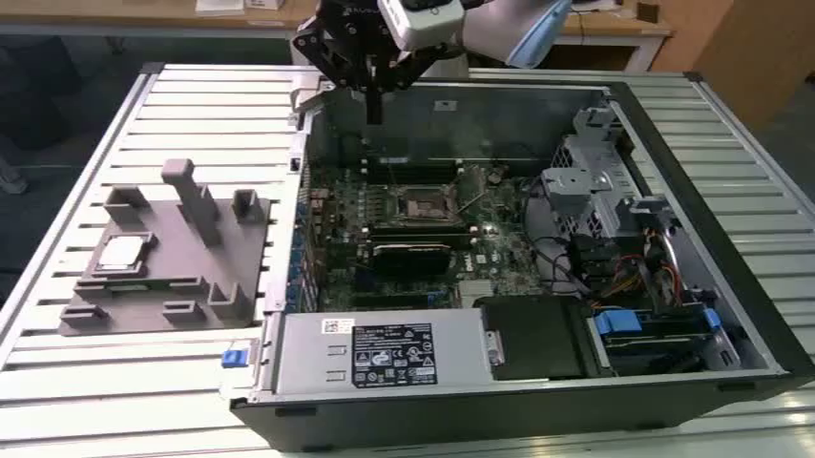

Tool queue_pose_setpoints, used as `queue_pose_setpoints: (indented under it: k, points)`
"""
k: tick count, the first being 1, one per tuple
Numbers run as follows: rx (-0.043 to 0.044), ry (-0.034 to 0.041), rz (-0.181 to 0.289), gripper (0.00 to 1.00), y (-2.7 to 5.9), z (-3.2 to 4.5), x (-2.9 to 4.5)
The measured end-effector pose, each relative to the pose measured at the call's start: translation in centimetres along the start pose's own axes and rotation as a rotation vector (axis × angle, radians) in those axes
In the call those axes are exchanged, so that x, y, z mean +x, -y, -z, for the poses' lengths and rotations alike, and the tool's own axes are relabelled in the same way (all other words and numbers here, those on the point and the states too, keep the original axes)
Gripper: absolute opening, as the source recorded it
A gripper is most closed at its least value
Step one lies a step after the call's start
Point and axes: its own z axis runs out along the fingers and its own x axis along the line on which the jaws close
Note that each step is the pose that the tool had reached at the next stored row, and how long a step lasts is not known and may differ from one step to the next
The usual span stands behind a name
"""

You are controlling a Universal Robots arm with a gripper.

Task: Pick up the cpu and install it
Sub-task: 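Reach for the cpu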

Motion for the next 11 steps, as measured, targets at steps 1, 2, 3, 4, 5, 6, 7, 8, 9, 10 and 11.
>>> queue_pose_setpoints:
  k: [1, 2, 3, 4, 5, 6, 7, 8, 9, 10, 11]
  points:
    - [0.0, 0.0, 0.0, 0.11, 0.0, 0.0, 0.0]
    - [0.0, 0.0, 0.0, 0.11, 0.0, 0.0, 0.0]
    - [0.0, 0.0001, 0.0, 0.11, 0.0, 0.0, 0.0]
    - [-0.0001, 0.0, 0.0, 0.11, 0.0, 0.0, 0.01]
    - [0.0, 0.0, 0.0, 0.11, 0.0, 0.0, 0.02]
    - [0.0001, 0.0, 0.0, 0.11, 0.0, 0.0, 0.04]
    - [0.0, 0.0, 0.0, 0.11, 0.0, 0.0, 0.09]
    - [0.0001, 0.0, 0.0, 0.11, 0.01, 0.01, 0.15]
    - [0.0, 0.0, 0.0, 0.11, 0.01, 0.01, 0.17]
    - [0.0, 0.0001, 0.0, 0.11, 0.02, 0.01, 0.23]
    - [0.0, 0.0001, 0.0, 0.11, 0.03, 0.01, 0.31]
